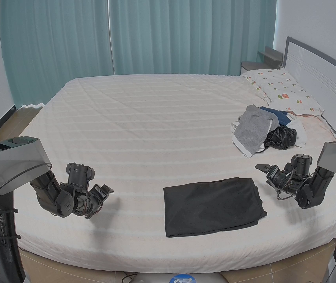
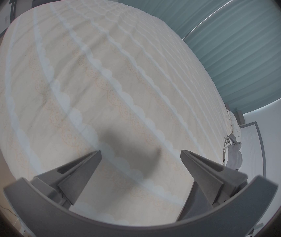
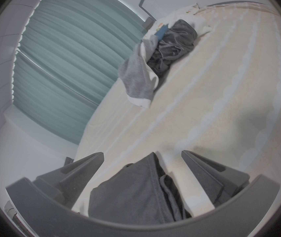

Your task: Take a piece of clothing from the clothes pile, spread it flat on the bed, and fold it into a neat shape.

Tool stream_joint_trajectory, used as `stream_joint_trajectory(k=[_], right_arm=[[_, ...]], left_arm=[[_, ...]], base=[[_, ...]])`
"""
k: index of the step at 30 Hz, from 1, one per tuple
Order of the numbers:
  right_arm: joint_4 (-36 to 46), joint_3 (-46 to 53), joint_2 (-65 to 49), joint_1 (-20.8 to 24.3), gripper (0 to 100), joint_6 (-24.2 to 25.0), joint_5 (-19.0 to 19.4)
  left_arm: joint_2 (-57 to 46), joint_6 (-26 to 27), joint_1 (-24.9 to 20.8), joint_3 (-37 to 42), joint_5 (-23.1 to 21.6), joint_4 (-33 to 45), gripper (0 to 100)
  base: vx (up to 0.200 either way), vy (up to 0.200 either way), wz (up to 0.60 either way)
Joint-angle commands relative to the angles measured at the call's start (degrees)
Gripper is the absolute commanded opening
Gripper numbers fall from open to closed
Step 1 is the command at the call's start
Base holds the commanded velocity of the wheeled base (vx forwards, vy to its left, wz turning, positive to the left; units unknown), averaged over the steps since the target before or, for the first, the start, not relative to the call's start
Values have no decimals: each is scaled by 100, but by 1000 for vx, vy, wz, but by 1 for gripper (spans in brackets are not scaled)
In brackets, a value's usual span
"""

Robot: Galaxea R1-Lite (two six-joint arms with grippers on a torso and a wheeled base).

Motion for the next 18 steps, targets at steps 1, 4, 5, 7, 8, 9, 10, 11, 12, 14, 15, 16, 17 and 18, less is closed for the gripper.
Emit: stream_joint_trajectory(k=[1, 4, 5, 7, 8, 9, 10, 11, 12, 14, 15, 16, 17, 18], right_arm=[[-321, 507, -261, -77, 100, 14, 241], [-330, 507, -156, -16, 100, 14, 259], [-330, 498, -138, 2, 100, 14, 259], [-330, 489, -103, 10, 100, 14, 259], [-339, 489, -103, 10, 100, 14, 259], [-339, 489, -103, 10, 100, 14, 259], [-339, 480, -103, 10, 100, 14, 259], [-339, 480, -103, 10, 100, 14, 259], [-339, 480, -94, 10, 100, 14, 259], [-330, 471, -94, 10, 100, 14, 259], [-339, 471, -94, 19, 100, 14, 259], [-339, 471, -94, 19, 100, 14, 259], [-330, 471, -94, 28, 100, 14, 267], [-339, 471, -85, 28, 100, 14, 259]], left_arm=[[9, 2, -31, -9, 53, -11, 100], [-9, -6, -22, -9, 44, -11, 100], [-9, -6, -22, -9, 44, -11, 100], [-9, -6, -22, -9, 44, -11, 100], [-17, -6, -22, -9, 44, -29, 100], [-35, -6, -22, -9, 35, -64, 100], [-61, -33, -22, 0, 18, -143, 100], [-61, -33, -22, 0, 18, -178, 100], [-70, -33, -31, 17, 9, -257, 100], [-52, -41, -40, 9, 9, -266, 100], [-44, -41, -66, 9, 0, -266, 100], [-52, -41, -102, 9, 0, -266, 100], [-52, -50, -128, 17, 0, -266, 100], [-52, -50, -137, 17, 0, -266, 100]], base=[[-200, 0, 0], [-200, 0, 0], [-200, 0, 0], [0, 0, 0], [0, 0, 0], [0, 0, 0], [0, 0, 0], [0, 0, 0], [0, 0, 0], [0, 0, 0], [0, -200, 0], [0, -200, 0], [0, -200, 0], [0, -200, 0]])
